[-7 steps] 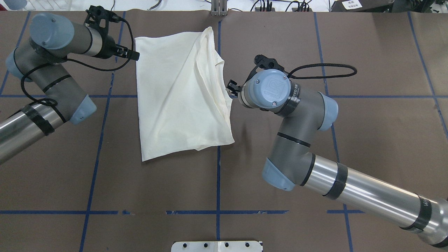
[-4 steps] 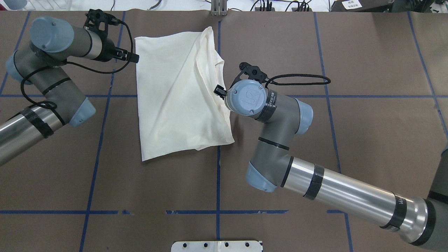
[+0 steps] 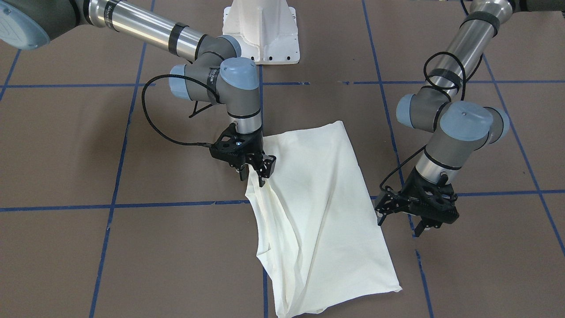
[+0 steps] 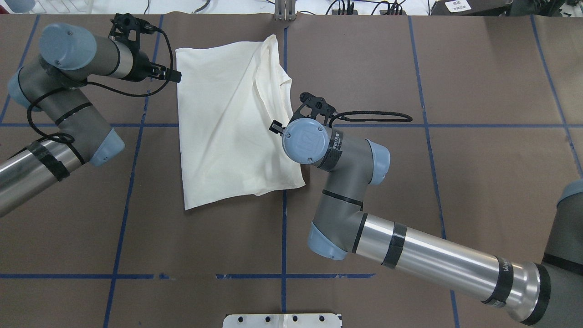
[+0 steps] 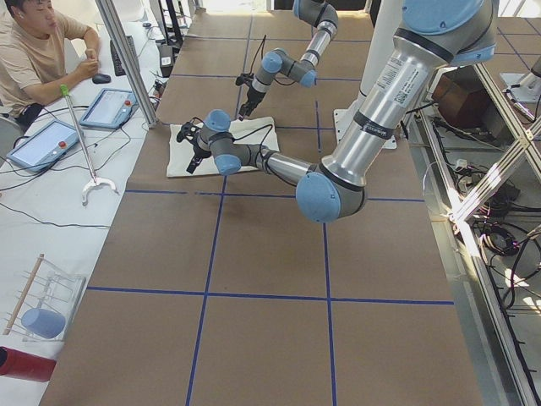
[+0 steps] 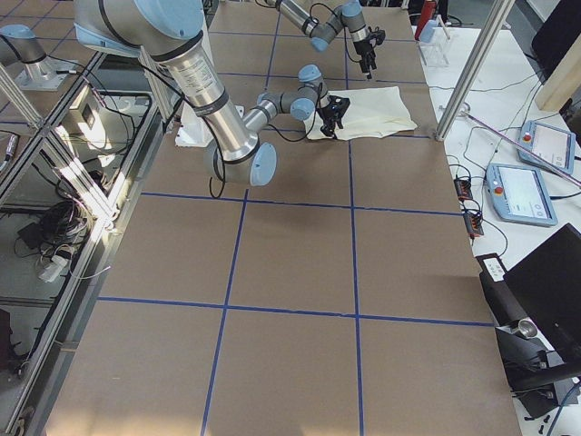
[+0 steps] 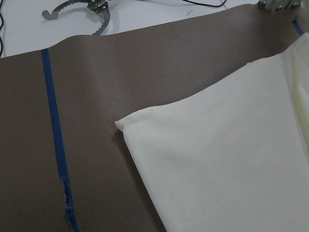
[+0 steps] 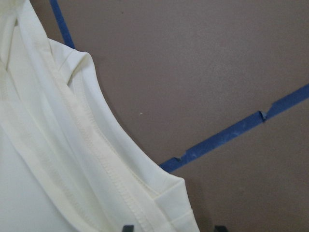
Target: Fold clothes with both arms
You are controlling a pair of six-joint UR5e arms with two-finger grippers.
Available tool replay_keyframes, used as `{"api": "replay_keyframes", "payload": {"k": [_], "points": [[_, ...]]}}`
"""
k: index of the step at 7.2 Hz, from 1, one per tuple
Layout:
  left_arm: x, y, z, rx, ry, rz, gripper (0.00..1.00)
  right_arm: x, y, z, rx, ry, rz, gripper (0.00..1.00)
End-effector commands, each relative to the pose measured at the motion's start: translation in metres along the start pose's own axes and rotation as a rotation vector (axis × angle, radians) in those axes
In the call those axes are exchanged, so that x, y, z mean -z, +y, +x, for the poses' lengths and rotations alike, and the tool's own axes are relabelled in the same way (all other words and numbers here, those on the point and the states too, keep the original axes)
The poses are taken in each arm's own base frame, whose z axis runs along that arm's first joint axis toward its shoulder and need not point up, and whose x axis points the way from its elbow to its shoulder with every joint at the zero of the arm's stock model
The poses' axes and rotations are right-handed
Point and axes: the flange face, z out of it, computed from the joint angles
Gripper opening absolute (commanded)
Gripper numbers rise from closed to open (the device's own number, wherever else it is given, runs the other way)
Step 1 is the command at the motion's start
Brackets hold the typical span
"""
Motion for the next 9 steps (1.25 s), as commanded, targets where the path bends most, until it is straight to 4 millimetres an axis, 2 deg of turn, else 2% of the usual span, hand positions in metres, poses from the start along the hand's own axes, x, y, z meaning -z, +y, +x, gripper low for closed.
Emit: {"api": "replay_keyframes", "payload": {"k": [1,2,3,4,8,9], "points": [[0.0,0.001,0.0,0.0,0.0,-0.001,1.0,-0.002,0.003,0.0,-0.003,0.005,0.004,0.47],[-0.001,0.005,-0.004,0.002,-0.003,-0.004,1.0,-0.003,0.006,0.001,-0.001,0.007,0.002,0.3],[-0.003,0.012,-0.009,0.002,-0.007,-0.012,1.0,-0.002,0.007,0.0,-0.001,0.007,0.0,0.04],[-0.002,0.012,-0.008,0.014,-0.006,-0.01,1.0,-0.003,0.008,0.002,0.002,0.013,0.0,0.0],[0.0,0.012,-0.004,0.014,0.001,-0.007,1.0,-0.004,0.007,0.01,0.023,0.035,0.004,0.0],[0.0,0.012,-0.004,0.014,0.001,-0.007,1.0,0.01,0.005,0.009,0.026,0.045,0.004,0.0]]}}
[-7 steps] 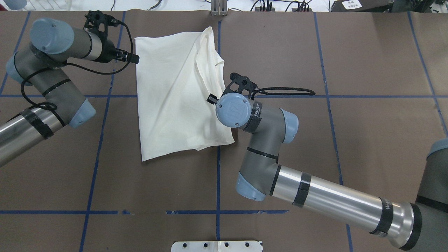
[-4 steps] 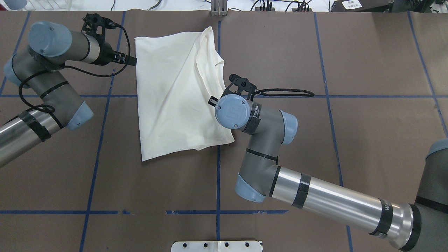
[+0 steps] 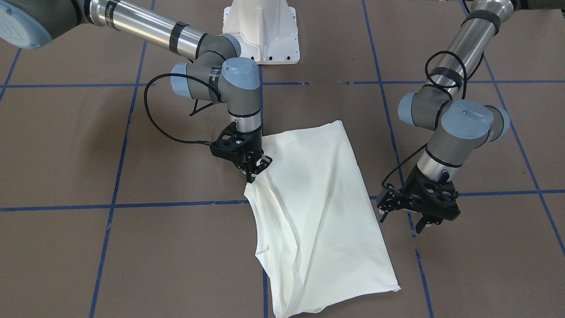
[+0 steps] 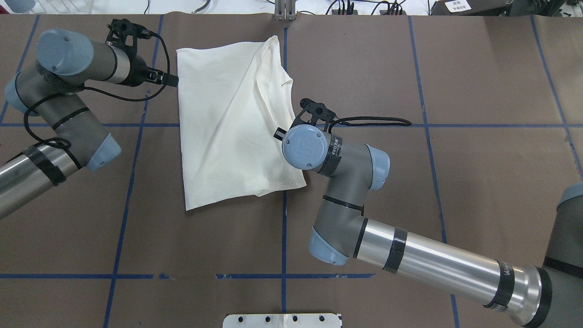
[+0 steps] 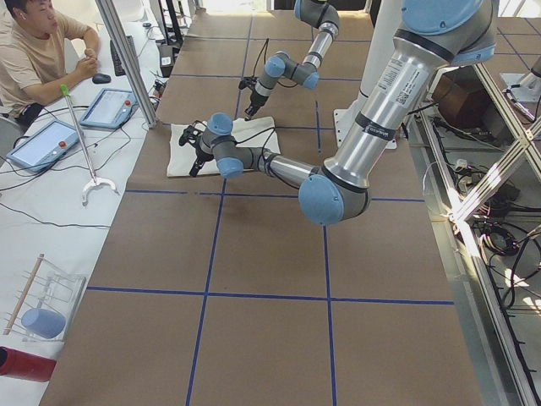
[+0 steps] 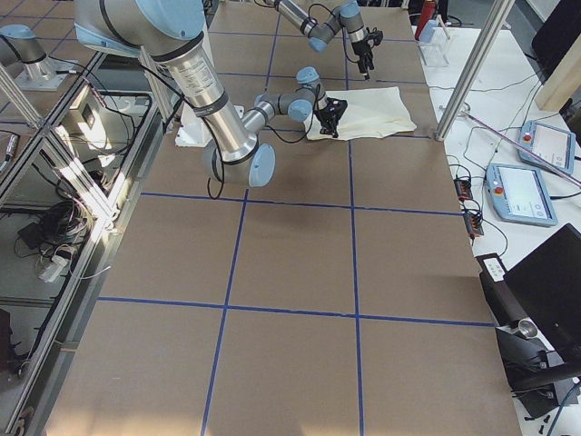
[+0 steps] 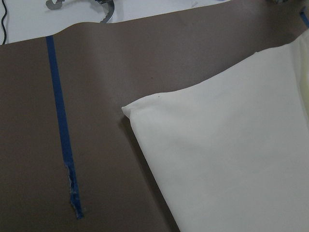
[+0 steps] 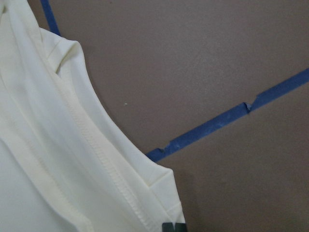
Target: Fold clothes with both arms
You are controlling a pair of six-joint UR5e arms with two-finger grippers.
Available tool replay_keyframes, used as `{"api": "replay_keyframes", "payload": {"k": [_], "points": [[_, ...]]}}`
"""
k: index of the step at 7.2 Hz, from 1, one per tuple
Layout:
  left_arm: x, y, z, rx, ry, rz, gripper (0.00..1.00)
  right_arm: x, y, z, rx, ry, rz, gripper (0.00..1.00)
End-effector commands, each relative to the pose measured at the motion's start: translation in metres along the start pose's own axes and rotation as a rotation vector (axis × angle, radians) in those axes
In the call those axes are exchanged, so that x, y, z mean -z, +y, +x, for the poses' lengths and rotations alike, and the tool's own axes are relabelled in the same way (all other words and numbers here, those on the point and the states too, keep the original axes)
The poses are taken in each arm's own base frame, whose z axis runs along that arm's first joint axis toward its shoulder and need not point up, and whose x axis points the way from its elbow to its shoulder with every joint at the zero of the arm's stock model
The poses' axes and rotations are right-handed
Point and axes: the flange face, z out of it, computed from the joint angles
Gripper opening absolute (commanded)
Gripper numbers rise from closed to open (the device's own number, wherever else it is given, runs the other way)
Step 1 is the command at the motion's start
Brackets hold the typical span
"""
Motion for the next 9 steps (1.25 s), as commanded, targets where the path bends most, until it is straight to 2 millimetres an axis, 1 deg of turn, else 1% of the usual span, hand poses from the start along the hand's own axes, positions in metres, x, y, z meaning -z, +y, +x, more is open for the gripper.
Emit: {"api": "replay_keyframes", "payload": {"k": [1,2,3,4,5,6,7,8,9], "points": [[0.001,0.0,0.001,-0.001,0.002,0.002,1.0,0.021,-0.006,0.017,0.006,0.025,0.003,0.0],[0.005,-0.003,0.004,-0.001,0.009,0.009,1.0,0.032,-0.005,0.046,0.011,0.013,-0.006,0.0],[0.006,0.001,0.003,0.02,0.01,0.008,1.0,0.043,0.01,0.074,0.03,0.002,-0.011,0.0],[0.009,0.002,0.007,0.02,0.016,0.011,1.0,0.055,0.025,0.106,0.054,-0.009,0.002,0.0],[0.006,0.009,0.009,0.023,0.018,0.001,1.0,0.063,0.03,0.137,0.071,-0.006,0.007,0.0],[0.005,0.012,0.015,0.035,0.026,-0.002,1.0,0.072,0.031,0.147,0.077,-0.013,0.0,0.98],[0.013,0.014,0.037,0.065,0.058,0.003,1.0,0.086,0.032,0.142,0.112,-0.042,-0.023,1.0],[0.023,0.03,0.07,0.131,0.112,-0.008,1.0,0.11,0.025,0.14,0.149,-0.094,-0.028,1.0],[0.035,0.052,0.114,0.183,0.173,-0.036,1.0,0.138,0.019,0.155,0.136,-0.137,-0.068,1.0]]}}
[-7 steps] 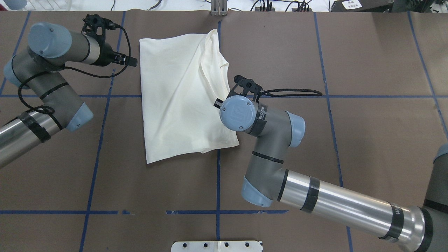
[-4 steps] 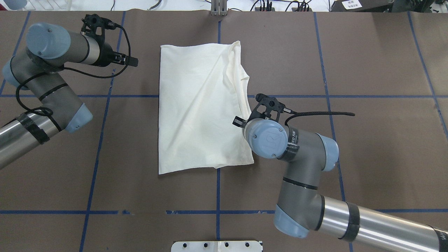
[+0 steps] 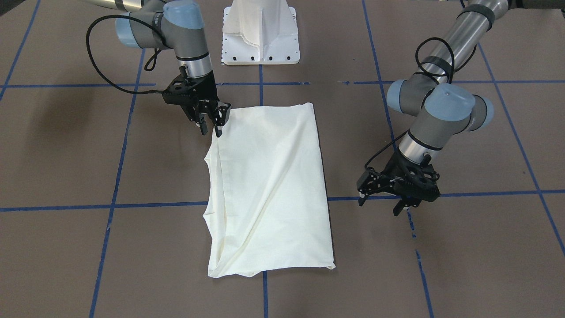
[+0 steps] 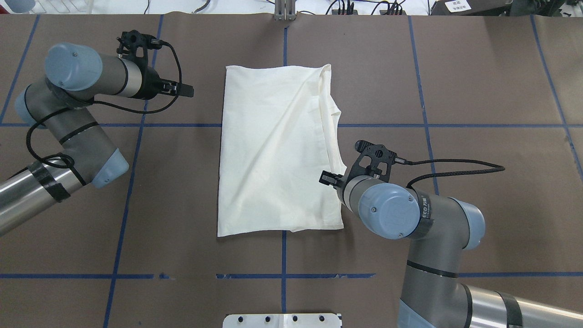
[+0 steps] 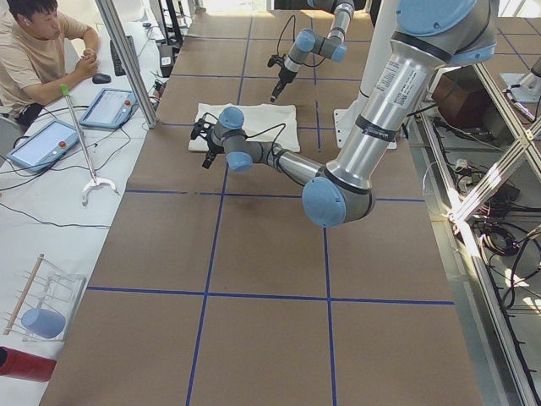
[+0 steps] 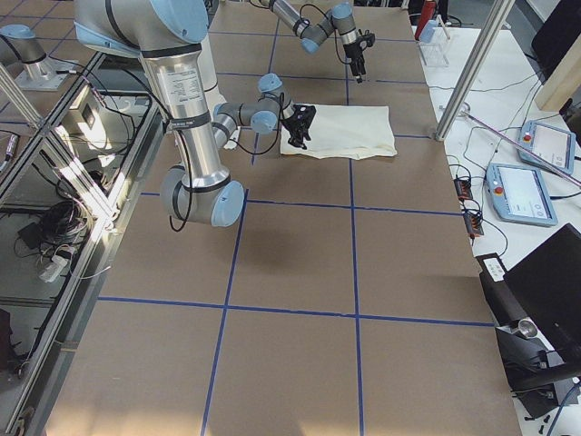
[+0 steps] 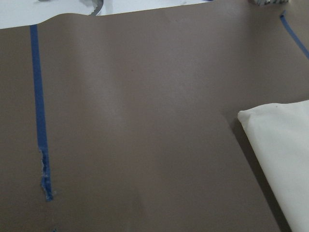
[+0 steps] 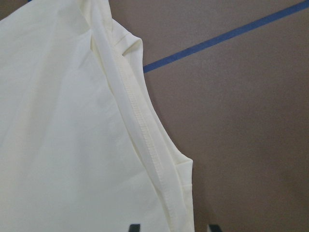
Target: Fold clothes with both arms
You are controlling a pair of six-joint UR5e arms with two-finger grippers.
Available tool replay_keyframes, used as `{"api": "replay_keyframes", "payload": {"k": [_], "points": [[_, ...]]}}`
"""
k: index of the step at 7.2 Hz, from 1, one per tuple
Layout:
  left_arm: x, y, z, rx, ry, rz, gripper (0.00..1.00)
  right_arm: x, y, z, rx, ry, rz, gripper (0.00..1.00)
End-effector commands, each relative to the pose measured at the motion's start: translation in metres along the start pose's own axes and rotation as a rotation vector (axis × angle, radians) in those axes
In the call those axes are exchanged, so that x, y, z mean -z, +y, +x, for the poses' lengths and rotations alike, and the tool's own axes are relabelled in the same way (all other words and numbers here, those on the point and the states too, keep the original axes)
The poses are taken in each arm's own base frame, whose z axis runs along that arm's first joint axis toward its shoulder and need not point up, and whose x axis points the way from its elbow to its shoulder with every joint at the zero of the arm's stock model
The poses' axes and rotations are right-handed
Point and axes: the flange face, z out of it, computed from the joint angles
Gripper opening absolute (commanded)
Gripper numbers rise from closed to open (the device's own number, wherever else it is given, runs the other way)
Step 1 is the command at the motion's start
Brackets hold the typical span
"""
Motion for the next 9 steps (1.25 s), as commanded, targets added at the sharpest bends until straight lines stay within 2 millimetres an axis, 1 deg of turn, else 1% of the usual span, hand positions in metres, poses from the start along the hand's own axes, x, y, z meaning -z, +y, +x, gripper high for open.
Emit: {"api": "replay_keyframes", "payload": {"k": [1,2,3,4,5,7,9], "points": [[0.024,0.06,0.1,0.161,0.103,-0.082,1.0,0.05,-0.007,0.031,-0.01,-0.094,-0.053,1.0],[0.038,0.103,0.158,0.251,0.131,-0.116,1.0,0.053,-0.01,0.05,-0.037,-0.151,-0.06,1.0],[0.047,0.161,0.177,0.337,0.137,-0.145,1.0,0.058,-0.012,0.054,-0.056,-0.175,-0.06,1.0],[0.055,0.197,0.177,0.412,0.123,-0.151,0.89,0.057,-0.012,0.054,-0.068,-0.174,-0.059,1.0],[0.054,0.218,0.176,0.485,0.101,-0.164,0.69,0.057,-0.012,0.054,-0.069,-0.174,-0.056,1.0],[0.044,0.246,0.17,0.547,0.059,-0.186,0.68,0.055,-0.012,0.056,-0.07,-0.168,-0.052,1.0],[0.042,0.251,0.164,0.567,0.037,-0.164,0.68,0.055,-0.013,0.056,-0.07,-0.167,-0.051,1.0]]}}
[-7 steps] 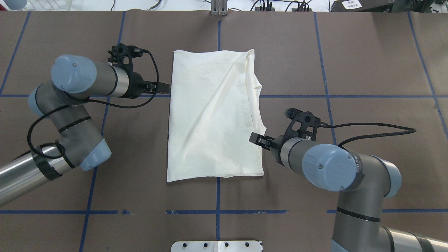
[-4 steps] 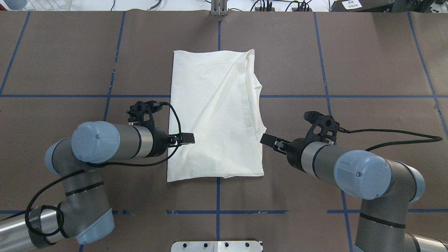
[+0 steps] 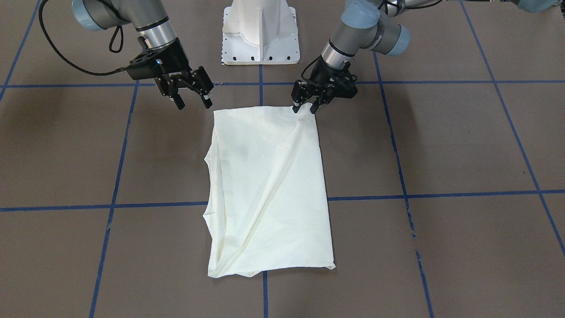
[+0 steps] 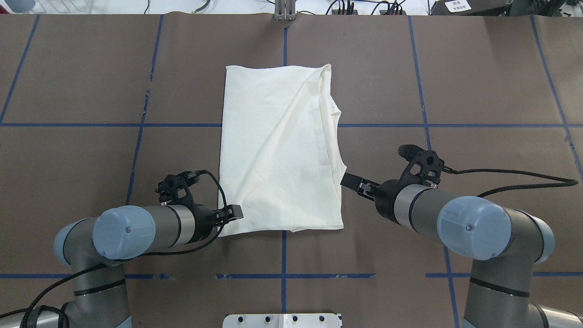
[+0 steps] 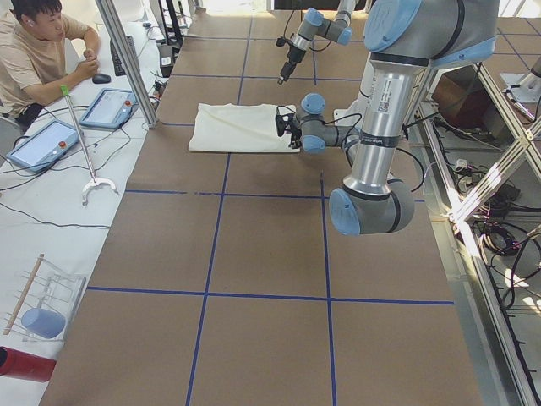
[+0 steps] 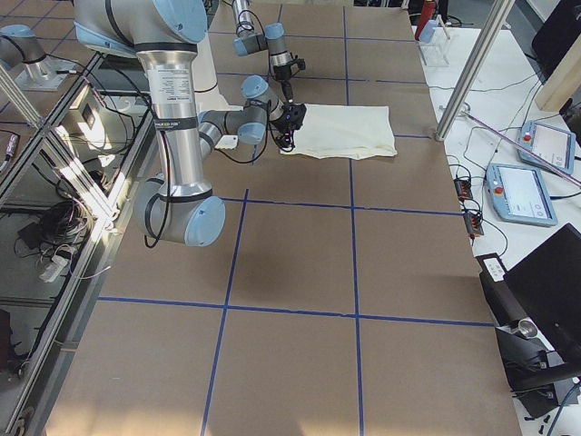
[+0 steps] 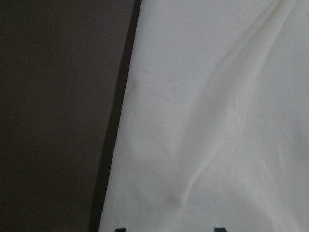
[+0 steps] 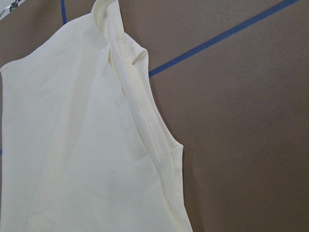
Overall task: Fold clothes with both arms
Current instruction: 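Lower both grippers and grasp the two near corners of the folded shirt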
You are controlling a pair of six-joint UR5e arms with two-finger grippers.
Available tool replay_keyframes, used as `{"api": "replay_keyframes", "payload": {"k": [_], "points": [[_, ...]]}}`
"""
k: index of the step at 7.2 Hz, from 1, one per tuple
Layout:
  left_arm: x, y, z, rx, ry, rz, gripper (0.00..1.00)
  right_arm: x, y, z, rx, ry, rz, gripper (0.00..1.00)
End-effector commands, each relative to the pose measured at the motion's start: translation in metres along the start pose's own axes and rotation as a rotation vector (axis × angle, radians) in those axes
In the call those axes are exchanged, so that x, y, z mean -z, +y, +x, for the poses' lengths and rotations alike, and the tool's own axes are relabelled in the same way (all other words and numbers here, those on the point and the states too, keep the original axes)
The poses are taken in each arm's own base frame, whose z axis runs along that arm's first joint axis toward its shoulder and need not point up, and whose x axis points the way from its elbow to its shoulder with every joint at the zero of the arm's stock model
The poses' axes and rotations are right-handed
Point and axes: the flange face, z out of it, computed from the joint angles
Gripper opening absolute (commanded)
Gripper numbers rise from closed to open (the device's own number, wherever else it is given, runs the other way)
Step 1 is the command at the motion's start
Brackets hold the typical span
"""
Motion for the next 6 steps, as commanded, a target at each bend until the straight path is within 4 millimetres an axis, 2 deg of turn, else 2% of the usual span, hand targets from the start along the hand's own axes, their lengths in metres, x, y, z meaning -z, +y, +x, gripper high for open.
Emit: {"api": "replay_keyframes", "payload": {"k": [1,3,6], "points": [[0.003,0.001,-0.01,0.01,-0.012,0.008,0.69,0.0,0.0,0.0,0.0,0.002,0.001,1.0],[0.0,0.003,-0.014,0.009,-0.025,0.007,0.69,-0.001,0.0,0.002,0.001,0.006,0.003,1.0],[-0.005,0.019,-0.015,0.007,-0.046,-0.012,0.69,-0.001,0.0,0.002,0.001,0.007,0.005,1.0]]}}
